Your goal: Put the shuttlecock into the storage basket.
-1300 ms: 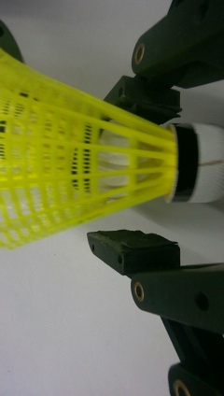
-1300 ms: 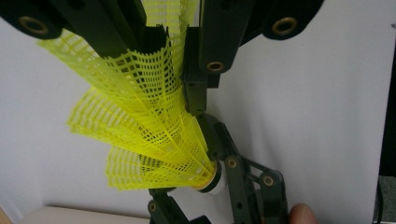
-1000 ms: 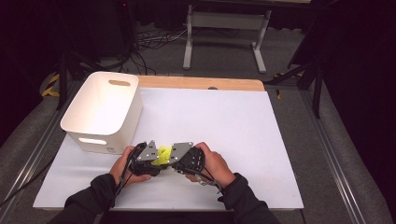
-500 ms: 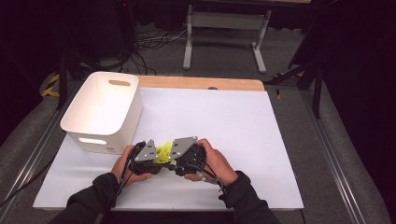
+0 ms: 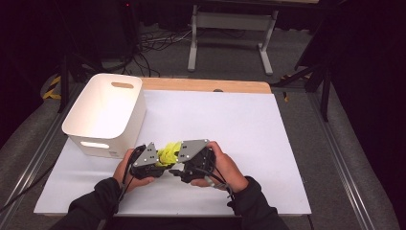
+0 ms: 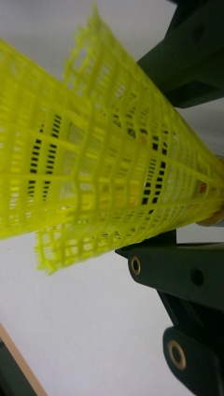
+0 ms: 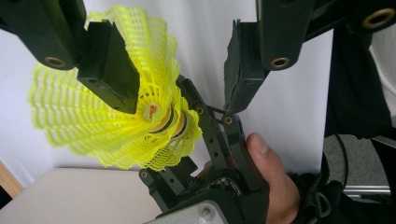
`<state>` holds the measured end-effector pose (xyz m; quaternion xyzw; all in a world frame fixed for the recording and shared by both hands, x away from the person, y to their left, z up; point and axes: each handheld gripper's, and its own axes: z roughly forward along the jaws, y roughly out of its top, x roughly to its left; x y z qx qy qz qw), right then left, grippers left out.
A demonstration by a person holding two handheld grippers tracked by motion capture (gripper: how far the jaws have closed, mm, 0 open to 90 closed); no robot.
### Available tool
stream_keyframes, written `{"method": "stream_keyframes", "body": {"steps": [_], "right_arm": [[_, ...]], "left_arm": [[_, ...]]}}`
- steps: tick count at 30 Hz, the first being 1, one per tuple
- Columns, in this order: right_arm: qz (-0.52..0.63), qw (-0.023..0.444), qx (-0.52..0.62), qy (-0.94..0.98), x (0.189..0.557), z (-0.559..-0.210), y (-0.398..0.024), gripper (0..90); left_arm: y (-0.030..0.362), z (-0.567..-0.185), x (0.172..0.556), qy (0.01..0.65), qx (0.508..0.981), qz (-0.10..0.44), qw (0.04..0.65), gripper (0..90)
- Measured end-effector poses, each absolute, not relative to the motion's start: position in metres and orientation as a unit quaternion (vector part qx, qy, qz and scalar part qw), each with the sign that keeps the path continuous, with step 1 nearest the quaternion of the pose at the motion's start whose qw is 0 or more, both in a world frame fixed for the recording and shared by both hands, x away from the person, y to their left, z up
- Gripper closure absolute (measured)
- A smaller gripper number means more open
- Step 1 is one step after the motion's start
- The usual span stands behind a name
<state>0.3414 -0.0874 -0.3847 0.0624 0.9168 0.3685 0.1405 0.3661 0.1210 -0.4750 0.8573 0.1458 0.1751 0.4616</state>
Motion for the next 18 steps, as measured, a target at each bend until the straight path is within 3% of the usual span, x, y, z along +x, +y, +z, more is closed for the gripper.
{"method": "stream_keyframes", "body": {"steps": [12, 18], "right_arm": [[0.434, 0.188, 0.093, 0.876, 0.335, -0.369, -0.119, 55.2], [0.46, 0.2, 0.103, 0.859, 0.332, -0.361, -0.13, 55.5]], "left_arm": [[0.126, -0.474, 0.363, 0.153, 0.849, 0.183, 0.471, 55.9], [0.125, -0.474, 0.364, 0.152, 0.849, 0.182, 0.473, 56.2]]}}
